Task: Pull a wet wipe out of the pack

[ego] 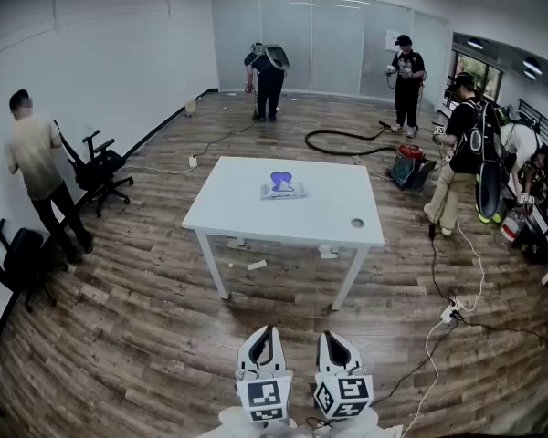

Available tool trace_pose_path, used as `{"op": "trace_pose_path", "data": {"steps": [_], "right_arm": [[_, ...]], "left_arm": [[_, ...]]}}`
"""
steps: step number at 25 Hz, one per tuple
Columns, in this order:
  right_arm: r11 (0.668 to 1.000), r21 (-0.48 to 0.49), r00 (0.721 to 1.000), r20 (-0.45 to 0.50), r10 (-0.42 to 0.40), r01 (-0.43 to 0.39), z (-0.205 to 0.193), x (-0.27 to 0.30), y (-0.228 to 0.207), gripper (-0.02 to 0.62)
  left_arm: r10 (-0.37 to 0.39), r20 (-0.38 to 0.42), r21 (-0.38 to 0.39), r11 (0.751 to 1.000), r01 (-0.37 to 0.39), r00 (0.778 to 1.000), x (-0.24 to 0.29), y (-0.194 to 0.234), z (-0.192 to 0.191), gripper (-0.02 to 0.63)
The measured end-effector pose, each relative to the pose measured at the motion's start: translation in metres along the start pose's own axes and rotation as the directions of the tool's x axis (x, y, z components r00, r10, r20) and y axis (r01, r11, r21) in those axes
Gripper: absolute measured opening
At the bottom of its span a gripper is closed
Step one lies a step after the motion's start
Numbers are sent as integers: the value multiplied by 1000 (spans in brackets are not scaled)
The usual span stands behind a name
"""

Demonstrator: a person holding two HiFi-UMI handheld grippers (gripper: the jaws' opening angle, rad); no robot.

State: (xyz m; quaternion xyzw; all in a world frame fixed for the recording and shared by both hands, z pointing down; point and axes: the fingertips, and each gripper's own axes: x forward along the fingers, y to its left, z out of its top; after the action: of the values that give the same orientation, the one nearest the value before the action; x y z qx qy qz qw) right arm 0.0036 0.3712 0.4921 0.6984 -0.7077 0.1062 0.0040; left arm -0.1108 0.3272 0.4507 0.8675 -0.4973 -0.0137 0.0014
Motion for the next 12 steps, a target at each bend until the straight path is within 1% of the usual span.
{"op": "trace_pose_path", "data": {"steps": [6, 9, 12], "right_arm": [[1000, 2, 1000, -5, -8, 8, -1, 7, -13, 9], [1000, 14, 1000, -12, -12, 12, -3, 13, -17, 9], [1000, 27, 1000, -26, -9, 10, -7, 19, -20, 9]], "left_arm": [[7, -1, 2, 1000, -7, 1000, 11, -2, -3, -3], [10, -18, -6, 1000, -10, 1000, 16, -1, -4, -3], [11, -7, 0, 1000, -11, 1000, 24, 0, -7, -3]]}}
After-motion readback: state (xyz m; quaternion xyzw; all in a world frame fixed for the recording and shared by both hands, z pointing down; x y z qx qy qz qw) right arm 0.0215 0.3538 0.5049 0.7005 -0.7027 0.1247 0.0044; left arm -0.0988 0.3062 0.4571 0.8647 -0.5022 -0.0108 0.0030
